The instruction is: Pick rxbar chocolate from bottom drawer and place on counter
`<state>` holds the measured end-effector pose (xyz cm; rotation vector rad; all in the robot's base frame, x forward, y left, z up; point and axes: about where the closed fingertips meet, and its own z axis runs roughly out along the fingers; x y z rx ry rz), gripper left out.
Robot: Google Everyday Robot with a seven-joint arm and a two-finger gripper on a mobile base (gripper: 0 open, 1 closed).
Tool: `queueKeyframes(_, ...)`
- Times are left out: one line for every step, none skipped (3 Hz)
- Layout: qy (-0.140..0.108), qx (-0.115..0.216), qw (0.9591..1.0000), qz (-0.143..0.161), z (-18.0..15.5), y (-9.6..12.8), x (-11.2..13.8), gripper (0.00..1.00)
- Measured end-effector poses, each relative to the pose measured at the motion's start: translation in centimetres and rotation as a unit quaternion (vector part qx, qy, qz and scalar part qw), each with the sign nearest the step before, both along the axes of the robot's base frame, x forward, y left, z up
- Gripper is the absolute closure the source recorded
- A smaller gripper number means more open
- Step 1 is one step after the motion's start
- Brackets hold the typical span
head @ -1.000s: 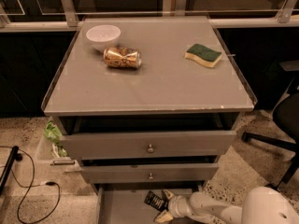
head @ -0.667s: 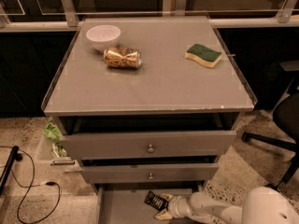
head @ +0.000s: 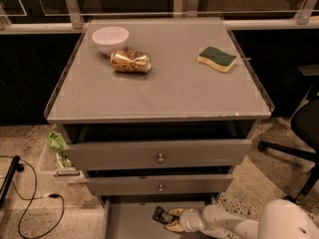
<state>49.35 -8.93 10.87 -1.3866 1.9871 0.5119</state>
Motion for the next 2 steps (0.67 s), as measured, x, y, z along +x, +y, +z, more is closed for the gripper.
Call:
queueKeyframes(0.0,0.0,1.0,0.0,0.0,0.0,0.0,1.0)
queueKeyframes(0.0,0.0,1.0,0.0,0.0,0.01,0.0,1.0)
